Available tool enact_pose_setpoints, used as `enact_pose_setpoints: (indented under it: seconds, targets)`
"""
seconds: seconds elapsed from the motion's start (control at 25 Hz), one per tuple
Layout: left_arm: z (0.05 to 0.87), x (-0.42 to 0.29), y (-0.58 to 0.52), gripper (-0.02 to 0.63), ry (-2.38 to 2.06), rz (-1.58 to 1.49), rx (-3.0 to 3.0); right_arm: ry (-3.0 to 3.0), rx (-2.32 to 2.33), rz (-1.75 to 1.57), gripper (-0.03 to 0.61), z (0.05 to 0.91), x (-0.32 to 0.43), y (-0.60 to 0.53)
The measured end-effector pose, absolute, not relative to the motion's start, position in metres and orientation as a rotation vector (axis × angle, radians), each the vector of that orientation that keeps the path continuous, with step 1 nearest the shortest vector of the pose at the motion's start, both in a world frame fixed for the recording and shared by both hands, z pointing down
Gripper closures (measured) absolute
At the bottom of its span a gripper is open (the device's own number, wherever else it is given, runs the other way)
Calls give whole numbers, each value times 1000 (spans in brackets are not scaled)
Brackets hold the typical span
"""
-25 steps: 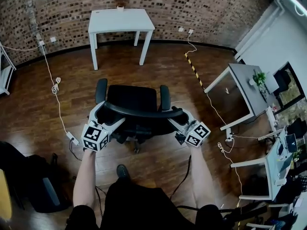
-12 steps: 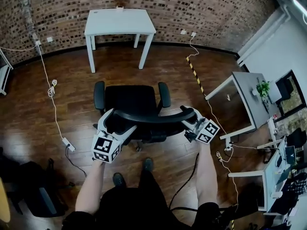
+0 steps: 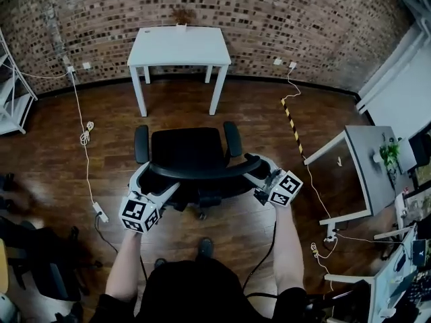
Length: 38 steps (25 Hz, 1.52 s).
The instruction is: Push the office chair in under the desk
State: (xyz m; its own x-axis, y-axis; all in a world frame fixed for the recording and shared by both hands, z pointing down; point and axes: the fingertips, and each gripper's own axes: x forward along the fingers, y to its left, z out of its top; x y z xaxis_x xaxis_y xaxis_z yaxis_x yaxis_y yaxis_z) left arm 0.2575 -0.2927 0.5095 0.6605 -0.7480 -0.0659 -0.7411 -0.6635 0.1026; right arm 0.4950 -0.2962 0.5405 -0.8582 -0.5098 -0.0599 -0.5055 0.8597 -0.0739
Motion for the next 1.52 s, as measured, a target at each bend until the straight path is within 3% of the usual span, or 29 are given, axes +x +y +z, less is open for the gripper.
enact_pose_setpoints:
  seconds: [0.4, 1.0, 1.52]
  targets:
    - [488, 313, -393, 106, -1395, -116, 2696, 2981, -685, -139, 337, 513, 547, -412]
    - [562, 200, -464, 107, -1431, -186, 2792, 2961, -735, -53, 336, 599, 442, -484]
    - [590, 193, -575, 106, -1395, -230, 2806, 2956, -752, -24, 334, 629, 439, -603]
